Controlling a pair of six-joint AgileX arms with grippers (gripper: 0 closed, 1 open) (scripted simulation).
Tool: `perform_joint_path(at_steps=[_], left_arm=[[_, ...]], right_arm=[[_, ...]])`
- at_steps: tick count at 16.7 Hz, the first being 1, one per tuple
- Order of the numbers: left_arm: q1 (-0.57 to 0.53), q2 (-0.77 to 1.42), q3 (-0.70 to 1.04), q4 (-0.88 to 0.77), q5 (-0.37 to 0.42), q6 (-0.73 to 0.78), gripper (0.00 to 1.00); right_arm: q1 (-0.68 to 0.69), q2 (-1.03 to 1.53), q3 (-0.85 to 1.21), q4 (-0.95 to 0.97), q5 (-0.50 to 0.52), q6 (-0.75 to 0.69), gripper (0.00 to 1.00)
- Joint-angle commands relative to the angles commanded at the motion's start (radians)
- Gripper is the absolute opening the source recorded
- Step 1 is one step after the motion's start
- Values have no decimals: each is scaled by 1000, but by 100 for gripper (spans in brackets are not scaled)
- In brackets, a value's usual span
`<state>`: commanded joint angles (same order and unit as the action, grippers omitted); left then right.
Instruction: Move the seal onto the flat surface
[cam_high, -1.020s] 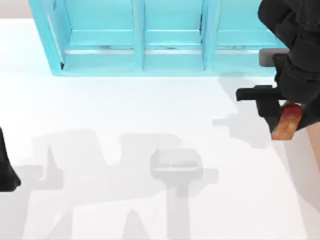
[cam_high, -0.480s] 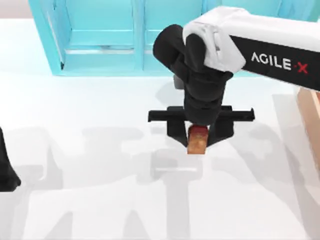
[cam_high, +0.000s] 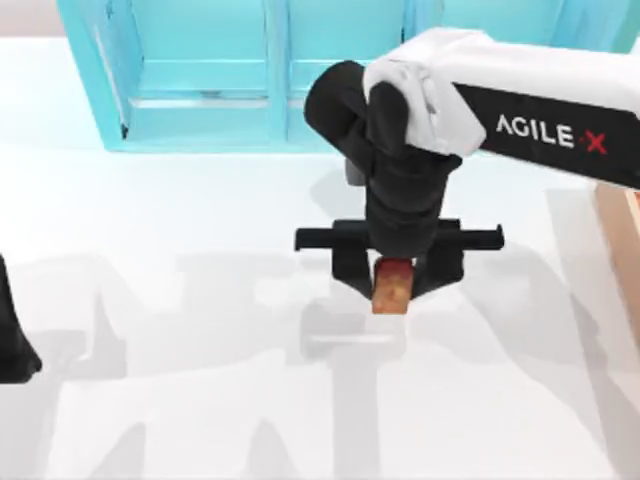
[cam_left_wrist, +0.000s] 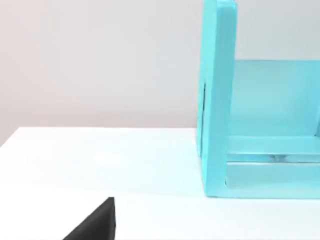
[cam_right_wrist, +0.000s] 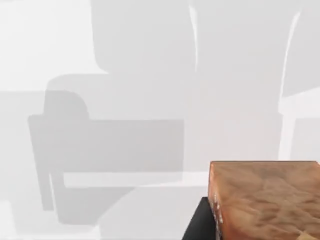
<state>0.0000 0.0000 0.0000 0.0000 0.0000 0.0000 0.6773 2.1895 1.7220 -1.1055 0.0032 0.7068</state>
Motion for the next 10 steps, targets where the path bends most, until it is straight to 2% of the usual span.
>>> perform_joint_path(at_steps=[10], left_arm=[[0, 0, 0, 0, 0, 0, 100]], right_arm=[[4, 36, -71, 110, 2, 1, 0]])
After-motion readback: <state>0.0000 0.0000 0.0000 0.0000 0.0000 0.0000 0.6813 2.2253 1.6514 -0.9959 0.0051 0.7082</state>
